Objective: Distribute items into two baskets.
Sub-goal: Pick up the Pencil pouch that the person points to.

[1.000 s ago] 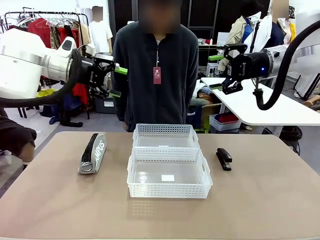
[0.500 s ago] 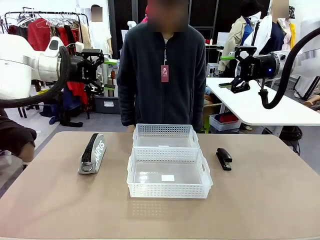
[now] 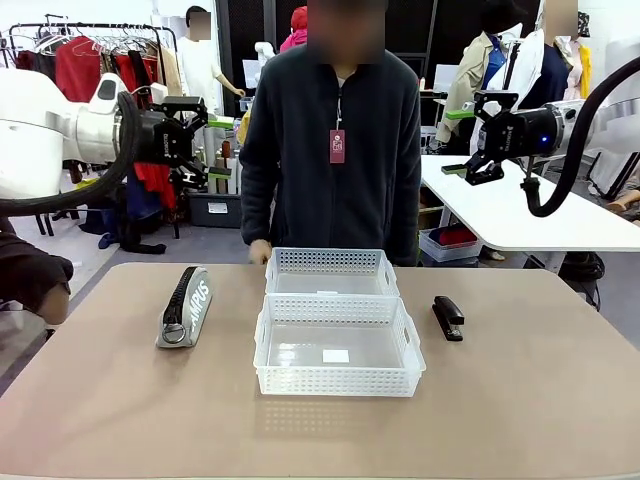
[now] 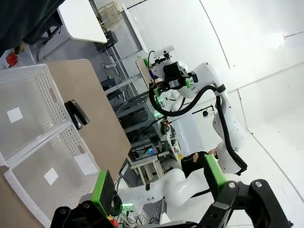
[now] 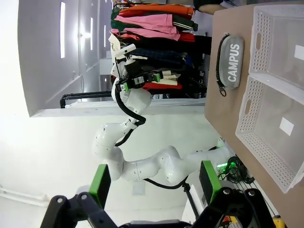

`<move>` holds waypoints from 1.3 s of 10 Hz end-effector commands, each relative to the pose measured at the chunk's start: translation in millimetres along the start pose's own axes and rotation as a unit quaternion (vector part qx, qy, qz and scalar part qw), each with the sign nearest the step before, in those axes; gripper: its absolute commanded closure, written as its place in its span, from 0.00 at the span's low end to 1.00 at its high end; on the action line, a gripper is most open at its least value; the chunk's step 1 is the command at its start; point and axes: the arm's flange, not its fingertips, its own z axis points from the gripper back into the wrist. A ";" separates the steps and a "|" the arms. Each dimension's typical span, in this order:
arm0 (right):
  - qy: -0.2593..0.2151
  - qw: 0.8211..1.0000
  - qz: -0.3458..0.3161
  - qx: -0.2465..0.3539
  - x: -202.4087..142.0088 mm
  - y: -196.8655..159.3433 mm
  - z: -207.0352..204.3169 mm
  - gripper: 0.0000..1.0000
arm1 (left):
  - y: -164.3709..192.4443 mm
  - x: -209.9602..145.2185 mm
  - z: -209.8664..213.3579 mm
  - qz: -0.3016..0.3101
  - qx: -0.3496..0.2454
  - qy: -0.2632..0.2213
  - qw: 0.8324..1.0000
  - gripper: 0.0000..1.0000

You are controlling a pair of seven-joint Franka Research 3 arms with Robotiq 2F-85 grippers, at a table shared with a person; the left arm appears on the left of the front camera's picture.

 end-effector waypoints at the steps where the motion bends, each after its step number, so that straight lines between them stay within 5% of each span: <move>1: 0.001 1.000 -0.006 -0.001 -0.1 -0.1 -0.6 0.00 | 1.5 0.5 0.3 0.004 0.004 -0.003 1.000 0.00; 13: 0.001 1.000 -0.006 -0.001 -0.1 -0.1 -0.6 0.00 | 1.5 0.5 0.3 0.004 0.004 -0.003 1.000 0.00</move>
